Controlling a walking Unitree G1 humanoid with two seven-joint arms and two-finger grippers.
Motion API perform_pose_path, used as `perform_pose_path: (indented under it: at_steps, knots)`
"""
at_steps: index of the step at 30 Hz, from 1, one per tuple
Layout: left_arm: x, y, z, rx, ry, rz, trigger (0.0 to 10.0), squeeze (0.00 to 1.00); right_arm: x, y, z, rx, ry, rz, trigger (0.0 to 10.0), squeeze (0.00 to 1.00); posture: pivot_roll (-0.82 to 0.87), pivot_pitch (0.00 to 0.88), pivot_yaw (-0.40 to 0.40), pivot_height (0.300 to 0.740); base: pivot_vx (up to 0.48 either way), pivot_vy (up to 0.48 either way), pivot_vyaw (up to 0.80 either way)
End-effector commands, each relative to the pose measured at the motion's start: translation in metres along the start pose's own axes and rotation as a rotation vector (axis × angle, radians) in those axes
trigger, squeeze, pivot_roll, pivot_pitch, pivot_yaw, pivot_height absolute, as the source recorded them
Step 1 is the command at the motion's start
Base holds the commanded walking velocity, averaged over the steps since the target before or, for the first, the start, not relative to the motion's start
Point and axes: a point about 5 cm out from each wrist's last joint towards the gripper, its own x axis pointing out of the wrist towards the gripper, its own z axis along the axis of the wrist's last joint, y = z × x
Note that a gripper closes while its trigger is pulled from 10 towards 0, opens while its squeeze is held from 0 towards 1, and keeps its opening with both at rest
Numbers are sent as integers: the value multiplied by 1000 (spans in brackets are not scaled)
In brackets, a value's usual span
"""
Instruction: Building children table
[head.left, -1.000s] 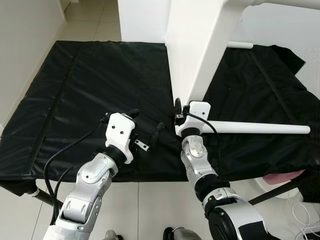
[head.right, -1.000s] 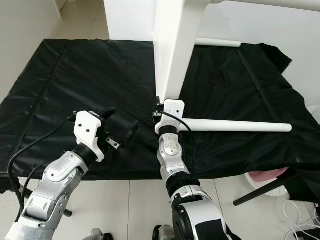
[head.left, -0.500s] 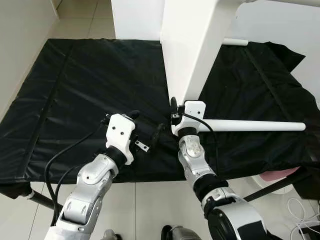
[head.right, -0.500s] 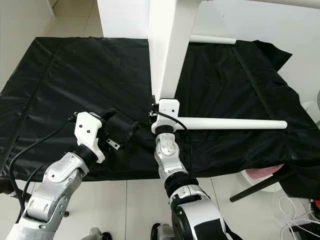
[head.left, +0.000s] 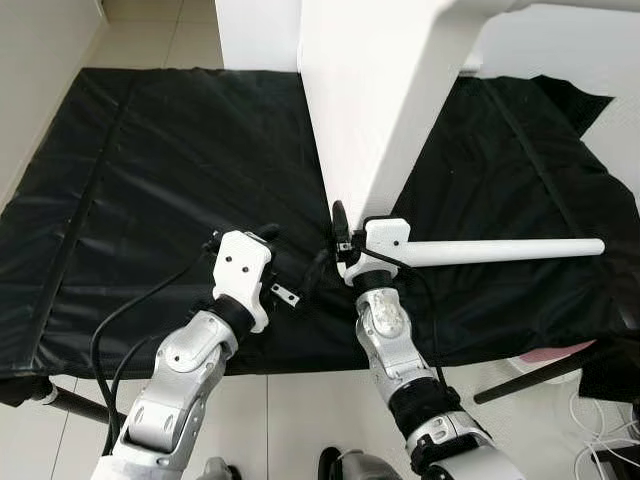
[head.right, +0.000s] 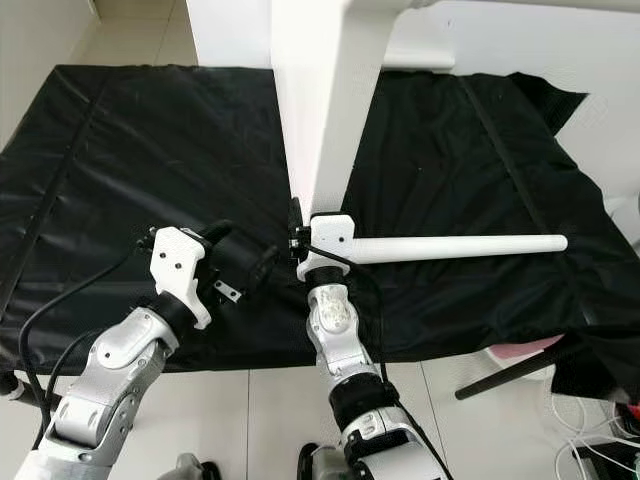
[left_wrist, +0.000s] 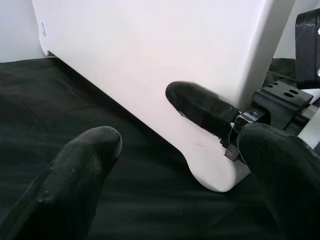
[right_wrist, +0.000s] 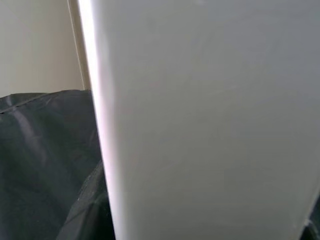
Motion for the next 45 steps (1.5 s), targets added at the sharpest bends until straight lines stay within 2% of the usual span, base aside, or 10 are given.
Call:
perform_pose_path:
  at_steps: [1, 13, 31, 32, 35, 36, 41, 42, 43, 45]
  knots:
    - [-2, -2, -1, 1, 10, -16, 10000, 0, 13, 44, 32, 153, -125, 89, 0, 0, 77, 103, -16, 740, 0, 0, 0]
    - [0, -6, -1, -13, 6, -20, 10000, 0, 36, 52, 82, 282, -226, 84, 0, 0, 70, 114, -9, 740, 0, 0, 0]
    - [-9, -4, -11, -48, 44, 22, 10000, 0, 20, 112, 58, 204, -114, 295, 0, 0, 67, 130, -22, 740, 0, 0, 0]
    - [-10, -3, -11, -44, 48, 27, 10000, 0, 23, 109, 55, 190, -100, 273, 10000, 0, 77, 132, -31, 740, 0, 0, 0]
    - [-11, -2, -12, -37, 51, 31, 10000, 0, 27, 104, 52, 175, -86, 244, 10000, 0, 77, 132, -31, 740, 0, 0, 0]
    - [-11, 0, -11, -34, 50, 39, 10000, 0, 28, 91, 52, 168, -107, 217, 10000, 1000, 70, 136, -30, 740, 0, 0, 0]
    - [-10, 0, -11, -33, 49, 42, 10000, 0, 28, 82, 52, 162, -113, 184, 10000, 1000, 66, 139, -29, 740, 0, 0, 0]
    - [-10, 0, -10, -36, 44, 41, 10000, 0, 28, 79, 53, 147, -125, 182, 10000, 373, 65, 139, -26, 740, 0, 0, 0]
    - [-9, 0, -9, -38, 40, 40, 10000, 0, 27, 76, 55, 132, -148, 184, 10000, 0, 65, 140, -26, 740, 0, 0, 0]
    - [-9, 0, -7, -38, 35, 35, 10000, 0, 25, 68, 59, 106, -185, 184, 10000, 0, 66, 144, -26, 740, 0, 0, 0]
